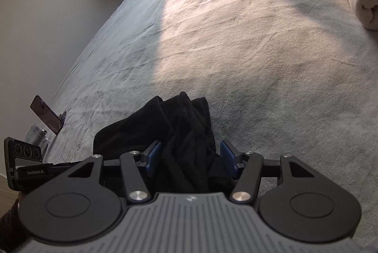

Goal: Fold clothes
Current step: 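Grasp the black bundle's ends with the left gripper while the right gripper grasps the other end, then carry the black bundle with both grippers onto the folded beige garment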

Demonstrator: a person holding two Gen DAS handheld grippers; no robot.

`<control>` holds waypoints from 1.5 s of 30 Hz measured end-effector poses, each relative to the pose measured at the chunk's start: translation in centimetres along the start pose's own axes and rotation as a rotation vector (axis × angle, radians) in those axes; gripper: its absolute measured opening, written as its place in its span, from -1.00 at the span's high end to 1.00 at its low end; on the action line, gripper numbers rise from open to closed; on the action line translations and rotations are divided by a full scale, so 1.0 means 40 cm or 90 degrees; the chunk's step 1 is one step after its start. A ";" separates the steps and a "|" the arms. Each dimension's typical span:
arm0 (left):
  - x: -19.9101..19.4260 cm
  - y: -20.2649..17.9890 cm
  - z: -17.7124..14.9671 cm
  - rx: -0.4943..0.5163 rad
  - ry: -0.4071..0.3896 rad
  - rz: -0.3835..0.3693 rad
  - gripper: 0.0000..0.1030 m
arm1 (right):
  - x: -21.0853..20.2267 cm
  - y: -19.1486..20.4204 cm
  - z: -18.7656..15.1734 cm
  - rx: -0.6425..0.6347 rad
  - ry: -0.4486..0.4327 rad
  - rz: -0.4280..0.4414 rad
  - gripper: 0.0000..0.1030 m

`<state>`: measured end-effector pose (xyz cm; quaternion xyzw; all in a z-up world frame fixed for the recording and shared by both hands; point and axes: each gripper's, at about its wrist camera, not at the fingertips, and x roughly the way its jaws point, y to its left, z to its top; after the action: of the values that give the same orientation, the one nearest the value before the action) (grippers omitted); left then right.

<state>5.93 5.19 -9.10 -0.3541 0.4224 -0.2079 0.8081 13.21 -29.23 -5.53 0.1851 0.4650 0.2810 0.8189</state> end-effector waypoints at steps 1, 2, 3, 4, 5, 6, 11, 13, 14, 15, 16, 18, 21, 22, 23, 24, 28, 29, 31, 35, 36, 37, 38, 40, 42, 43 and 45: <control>0.001 0.003 -0.003 -0.009 -0.003 -0.004 0.06 | 0.000 -0.004 -0.002 0.009 0.001 0.009 -0.10; 0.002 0.006 -0.005 -0.018 -0.007 -0.008 0.06 | 0.000 -0.008 -0.004 0.017 0.002 0.018 -0.08; 0.002 0.008 -0.006 -0.027 -0.009 -0.008 0.06 | 0.003 -0.010 -0.007 0.025 0.002 0.027 -0.04; 0.002 0.010 -0.008 -0.036 -0.011 -0.008 0.07 | 0.006 -0.012 -0.009 0.034 0.002 0.035 0.00; 0.002 0.012 -0.009 -0.044 -0.014 -0.009 0.08 | 0.011 -0.016 -0.013 0.053 0.004 0.048 0.14; 0.002 0.014 -0.010 -0.053 -0.016 -0.009 0.12 | 0.018 -0.023 -0.018 0.081 0.010 0.065 0.33; 0.002 0.023 -0.017 -0.095 -0.029 -0.010 0.59 | 0.022 -0.041 -0.033 0.169 -0.009 0.107 0.56; -0.004 0.004 -0.016 -0.086 -0.037 -0.005 0.64 | 0.012 -0.043 -0.036 0.184 -0.025 0.114 0.58; -0.004 -0.011 -0.014 -0.074 -0.039 -0.001 0.65 | 0.003 -0.041 -0.036 0.185 -0.033 0.115 0.59; -0.004 -0.027 -0.012 -0.062 -0.040 0.003 0.66 | -0.005 -0.039 -0.036 0.186 -0.042 0.116 0.60; -0.004 -0.042 -0.009 -0.050 -0.042 0.007 0.67 | -0.014 -0.038 -0.034 0.187 -0.050 0.116 0.61; 0.000 -0.074 0.001 -0.029 -0.043 0.010 0.68 | -0.033 -0.042 -0.029 0.197 -0.065 0.120 0.62; 0.015 -0.122 0.027 -0.010 -0.045 0.009 0.69 | -0.069 -0.049 -0.016 0.212 -0.095 0.123 0.62; 0.021 -0.138 0.035 -0.005 -0.046 0.007 0.69 | -0.083 -0.050 -0.009 0.214 -0.106 0.121 0.62; 0.028 -0.154 0.045 -0.001 -0.047 0.006 0.69 | -0.097 -0.050 -0.002 0.215 -0.117 0.119 0.62; 0.037 -0.171 0.055 0.004 -0.046 0.004 0.69 | -0.113 -0.050 0.006 0.213 -0.129 0.118 0.62; 0.080 -0.245 0.095 0.033 -0.039 -0.004 0.69 | -0.178 -0.046 0.040 0.204 -0.179 0.108 0.62; 0.093 -0.264 0.103 0.040 -0.037 -0.007 0.69 | -0.194 -0.046 0.048 0.203 -0.191 0.105 0.62; 0.120 -0.305 0.117 0.054 -0.032 -0.013 0.69 | -0.221 -0.055 0.059 0.210 -0.214 0.105 0.62; 0.179 -0.381 0.145 0.083 -0.021 -0.031 0.69 | -0.278 -0.088 0.089 0.227 -0.259 0.100 0.62; 0.197 -0.402 0.153 0.090 -0.018 -0.036 0.69 | -0.293 -0.100 0.097 0.231 -0.270 0.098 0.62; 0.214 -0.422 0.161 0.097 -0.014 -0.041 0.69 | -0.309 -0.112 0.106 0.234 -0.281 0.096 0.62; 0.232 -0.443 0.169 0.104 -0.011 -0.046 0.69 | -0.326 -0.124 0.117 0.235 -0.292 0.090 0.62; 0.271 -0.483 0.184 0.116 -0.005 -0.056 0.69 | -0.359 -0.148 0.139 0.232 -0.313 0.076 0.62; 0.315 -0.522 0.200 0.127 0.000 -0.066 0.69 | -0.378 -0.173 0.162 0.230 -0.332 0.063 0.62; 0.341 -0.543 0.207 0.133 0.003 -0.071 0.69 | -0.387 -0.186 0.173 0.229 -0.340 0.056 0.62; 0.382 -0.571 0.217 0.144 0.008 -0.077 0.69 | -0.411 -0.218 0.194 0.228 -0.357 0.042 0.62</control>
<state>20.80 -16.22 3.21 -0.2840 0.3793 -0.3048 0.8262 15.70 -46.70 4.23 0.4106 0.2576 0.1592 0.8600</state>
